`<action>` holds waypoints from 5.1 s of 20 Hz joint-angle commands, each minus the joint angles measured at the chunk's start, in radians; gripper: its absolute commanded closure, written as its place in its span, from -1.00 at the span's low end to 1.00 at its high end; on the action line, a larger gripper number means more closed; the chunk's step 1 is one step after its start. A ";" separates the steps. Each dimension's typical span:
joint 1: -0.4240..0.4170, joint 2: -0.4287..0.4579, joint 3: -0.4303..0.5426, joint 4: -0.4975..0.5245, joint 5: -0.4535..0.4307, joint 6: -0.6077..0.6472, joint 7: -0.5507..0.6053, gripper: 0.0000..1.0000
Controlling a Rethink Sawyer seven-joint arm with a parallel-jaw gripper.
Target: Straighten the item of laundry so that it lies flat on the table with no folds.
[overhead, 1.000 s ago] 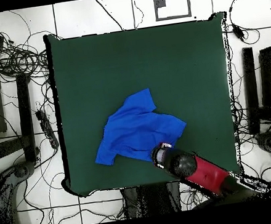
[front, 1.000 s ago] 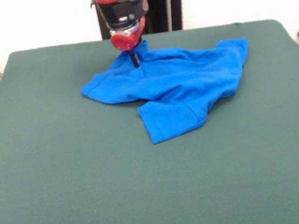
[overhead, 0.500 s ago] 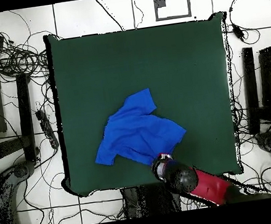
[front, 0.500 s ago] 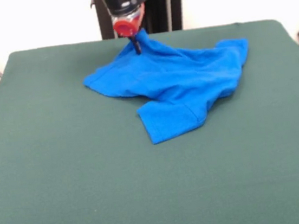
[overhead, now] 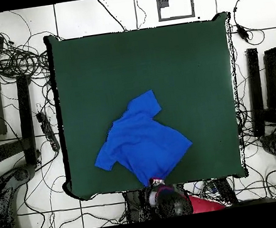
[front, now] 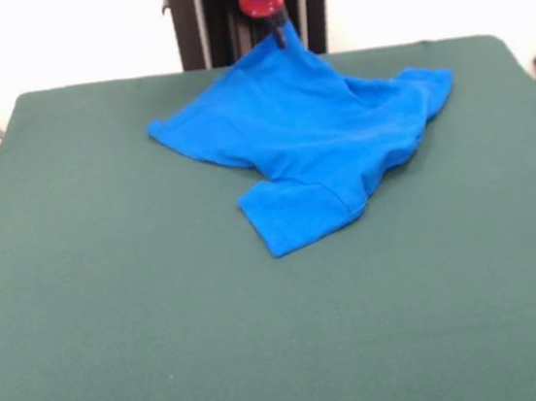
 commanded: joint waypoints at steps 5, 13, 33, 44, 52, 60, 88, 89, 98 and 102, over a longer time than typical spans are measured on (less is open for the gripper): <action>0.142 0.431 -0.124 -0.315 -0.056 -0.345 0.013 -1.00; 0.170 0.602 -0.215 -0.527 -0.043 -0.411 -0.042 -1.00; 0.084 0.537 -0.594 -0.607 -0.365 -0.202 -0.202 -1.00; -0.294 0.022 -0.268 -0.580 -0.753 0.321 -0.444 -1.00; -0.621 -0.275 0.077 -0.424 -0.496 0.696 -0.733 -1.00; -0.552 -0.267 0.104 -0.426 -0.342 0.628 -0.442 -1.00; -0.228 -0.125 0.012 -0.683 0.004 0.740 -0.353 -1.00; -0.218 -0.119 0.007 -0.690 0.020 0.744 -0.339 -1.00; -0.038 -0.082 -0.083 -0.713 0.185 0.717 -0.137 -1.00; 0.077 -0.049 -0.154 -0.741 0.301 0.722 -0.031 -1.00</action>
